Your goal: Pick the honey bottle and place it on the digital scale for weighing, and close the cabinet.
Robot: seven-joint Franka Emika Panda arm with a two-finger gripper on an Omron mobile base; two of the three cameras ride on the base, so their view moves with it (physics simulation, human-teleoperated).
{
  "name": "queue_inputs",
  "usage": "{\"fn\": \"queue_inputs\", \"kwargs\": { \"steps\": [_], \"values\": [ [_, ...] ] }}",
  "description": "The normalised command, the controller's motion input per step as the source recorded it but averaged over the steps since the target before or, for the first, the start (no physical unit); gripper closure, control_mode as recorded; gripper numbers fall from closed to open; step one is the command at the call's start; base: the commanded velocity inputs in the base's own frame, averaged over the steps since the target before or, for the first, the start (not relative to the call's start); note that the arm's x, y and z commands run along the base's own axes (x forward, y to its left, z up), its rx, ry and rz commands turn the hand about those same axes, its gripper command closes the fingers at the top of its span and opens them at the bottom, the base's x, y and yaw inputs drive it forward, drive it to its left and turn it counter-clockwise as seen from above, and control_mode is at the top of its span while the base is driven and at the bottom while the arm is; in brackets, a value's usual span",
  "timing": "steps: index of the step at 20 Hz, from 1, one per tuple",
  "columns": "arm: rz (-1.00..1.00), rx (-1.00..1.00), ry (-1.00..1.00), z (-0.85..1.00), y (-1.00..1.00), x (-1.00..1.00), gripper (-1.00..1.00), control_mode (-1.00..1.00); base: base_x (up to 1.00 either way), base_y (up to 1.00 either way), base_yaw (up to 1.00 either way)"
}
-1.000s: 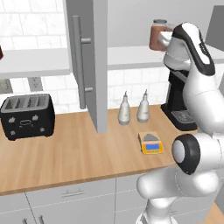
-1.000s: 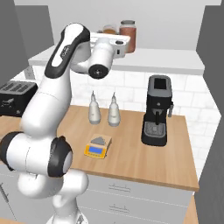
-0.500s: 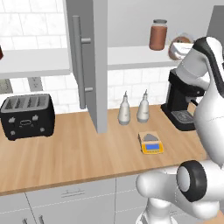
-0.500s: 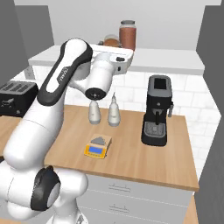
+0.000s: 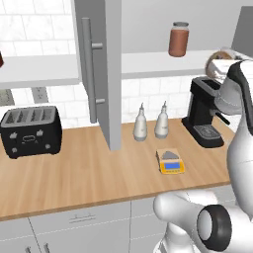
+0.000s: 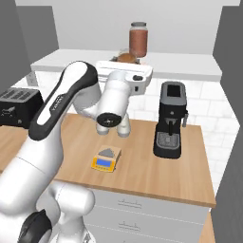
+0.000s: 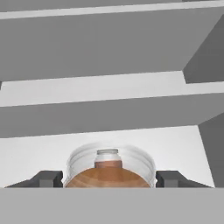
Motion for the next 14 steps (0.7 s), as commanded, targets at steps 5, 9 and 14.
{"fn": "queue_inputs", "kwargs": {
  "steps": [5,9,14],
  "values": [
    [0.22,-0.09,0.41,0.06,-0.1,-0.26,1.0,-1.0,0.0,0.0,0.0],
    [0.25,-0.01,0.33,0.02,-0.13,-0.19,1.0,-1.0,0.0,0.0,0.0],
    [0.21,-0.01,0.02,-0.21,-0.01,0.0,1.0,-1.0,0.0,0.0,0.0]
  ]
}}
